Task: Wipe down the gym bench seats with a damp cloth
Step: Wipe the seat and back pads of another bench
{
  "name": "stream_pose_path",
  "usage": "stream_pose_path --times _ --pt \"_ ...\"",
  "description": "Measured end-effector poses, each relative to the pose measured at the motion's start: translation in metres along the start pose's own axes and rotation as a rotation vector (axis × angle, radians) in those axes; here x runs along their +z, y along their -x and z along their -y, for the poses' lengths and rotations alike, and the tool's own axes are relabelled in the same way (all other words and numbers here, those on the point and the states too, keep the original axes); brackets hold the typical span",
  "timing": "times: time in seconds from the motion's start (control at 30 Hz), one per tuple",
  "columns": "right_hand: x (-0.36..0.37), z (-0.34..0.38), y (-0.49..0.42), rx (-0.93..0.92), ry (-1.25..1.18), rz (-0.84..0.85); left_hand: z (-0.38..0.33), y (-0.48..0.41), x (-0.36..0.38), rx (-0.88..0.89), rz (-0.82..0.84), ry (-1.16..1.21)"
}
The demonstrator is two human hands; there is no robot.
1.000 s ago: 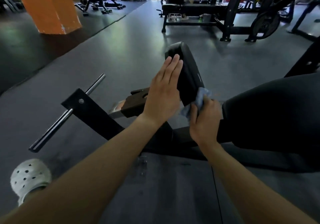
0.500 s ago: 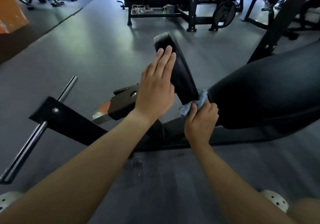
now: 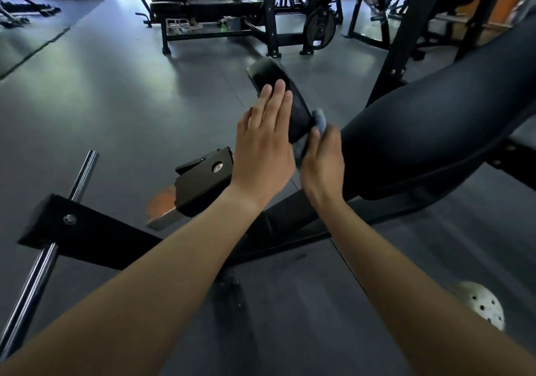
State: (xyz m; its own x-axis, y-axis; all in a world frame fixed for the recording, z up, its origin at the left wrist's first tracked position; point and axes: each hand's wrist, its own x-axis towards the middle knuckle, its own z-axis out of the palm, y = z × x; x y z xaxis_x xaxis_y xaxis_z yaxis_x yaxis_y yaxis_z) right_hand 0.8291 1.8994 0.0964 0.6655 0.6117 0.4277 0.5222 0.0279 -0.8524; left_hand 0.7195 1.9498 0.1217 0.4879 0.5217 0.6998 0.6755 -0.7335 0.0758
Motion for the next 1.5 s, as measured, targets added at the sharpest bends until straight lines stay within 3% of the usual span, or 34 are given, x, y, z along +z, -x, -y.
stream_pose_path --times 0.17,0.3,0.4,0.47,0.6,0.77,1.0,1.1,1.3,1.4,1.5 --pt "0.001 0.006 -0.001 -0.129 0.117 0.031 0.019 -0.010 -0.019 0.118 0.007 -0.029" --pt "0.000 -0.021 0.022 0.081 0.217 -0.013 0.041 -0.026 -0.036 0.160 0.035 -0.012" --pt "0.000 -0.001 0.017 0.179 0.228 -0.024 0.056 -0.039 -0.045 0.173 0.155 0.090" --pt "0.008 0.032 0.002 0.139 0.199 -0.040 0.067 -0.046 -0.049 0.215 0.231 0.180" --pt "0.032 0.087 -0.024 0.015 0.186 -0.087 0.079 -0.055 -0.049 0.212 0.231 0.339" --pt "0.040 0.065 -0.004 -0.107 0.289 -0.169 0.083 -0.059 -0.033 0.209 0.180 0.358" --pt "0.043 0.055 0.006 0.128 0.261 -0.270 0.090 -0.074 -0.034 0.233 0.191 0.354" --pt "0.044 0.090 -0.018 0.143 0.249 -0.220 0.089 -0.075 -0.046 0.197 0.309 0.389" --pt "0.037 0.121 -0.033 0.000 0.459 0.119 0.085 -0.080 -0.076 0.214 0.502 0.334" --pt "0.031 0.112 -0.018 0.058 0.494 0.128 0.088 -0.081 -0.078 0.204 0.604 0.343" --pt "0.037 0.106 -0.008 0.114 0.445 -0.012 0.096 -0.080 -0.076 0.234 0.586 0.377"
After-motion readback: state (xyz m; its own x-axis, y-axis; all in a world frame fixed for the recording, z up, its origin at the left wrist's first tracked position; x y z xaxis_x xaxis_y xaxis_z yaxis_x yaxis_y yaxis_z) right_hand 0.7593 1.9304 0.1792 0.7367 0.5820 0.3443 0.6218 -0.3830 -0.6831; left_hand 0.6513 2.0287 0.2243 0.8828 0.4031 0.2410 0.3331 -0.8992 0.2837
